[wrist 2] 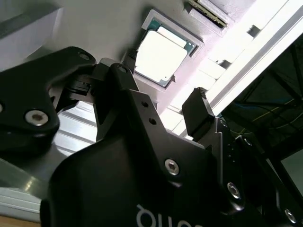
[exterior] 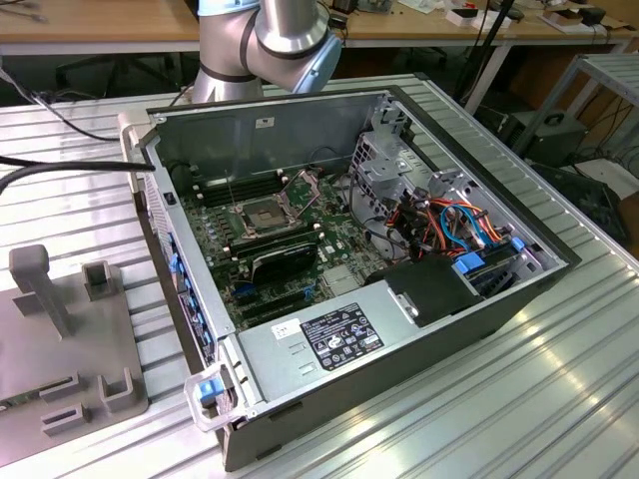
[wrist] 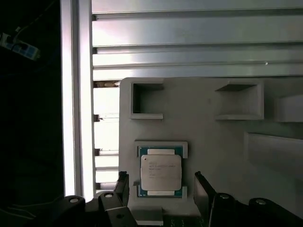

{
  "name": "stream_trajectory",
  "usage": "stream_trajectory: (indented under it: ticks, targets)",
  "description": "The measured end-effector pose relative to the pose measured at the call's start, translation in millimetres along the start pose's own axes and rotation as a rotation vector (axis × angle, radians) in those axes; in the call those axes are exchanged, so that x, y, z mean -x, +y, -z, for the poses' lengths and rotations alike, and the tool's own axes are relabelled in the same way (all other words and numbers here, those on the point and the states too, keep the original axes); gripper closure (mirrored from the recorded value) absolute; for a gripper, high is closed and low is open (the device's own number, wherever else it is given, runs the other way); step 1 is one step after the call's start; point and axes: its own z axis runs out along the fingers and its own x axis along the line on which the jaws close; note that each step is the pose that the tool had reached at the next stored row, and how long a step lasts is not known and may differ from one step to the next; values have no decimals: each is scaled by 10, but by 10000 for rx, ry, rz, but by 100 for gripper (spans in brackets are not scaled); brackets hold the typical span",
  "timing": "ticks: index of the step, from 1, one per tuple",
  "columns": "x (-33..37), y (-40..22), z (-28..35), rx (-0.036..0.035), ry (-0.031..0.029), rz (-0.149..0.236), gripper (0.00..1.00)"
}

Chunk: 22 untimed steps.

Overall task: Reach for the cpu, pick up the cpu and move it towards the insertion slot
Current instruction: 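Pick up the cpu and move it towards the insertion slot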

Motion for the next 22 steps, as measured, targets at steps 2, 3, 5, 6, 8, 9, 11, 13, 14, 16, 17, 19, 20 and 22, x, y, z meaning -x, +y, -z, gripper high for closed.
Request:
stream_trajectory:
  ticks: [2,3,5,6,8,9,11,13,14,16,17,19,20,22]
  targets:
    - [5,-5,-42,1,0,-2,34]
    - [7,-7,-61,0,-1,-2,34]
    - [10,-10,-101,1,-2,-1,34]
    - [10,-11,-120,0,-1,-1,34]
    - [10,-13,-164,0,-1,2,34]
    - [11,-14,-196,0,0,3,34]
    - [11,-16,-228,0,0,4,34]
    - [12,-18,-268,0,0,4,27]
    - [12,-19,-287,0,0,4,27]
    - [12,-21,-323,0,-1,5,27]
    - [13,-21,-342,1,-1,4,27]
    - [13,-22,-379,1,-1,4,27]
    - [14,-22,-401,0,0,5,27]
    - [14,-21,-454,1,-1,4,27]
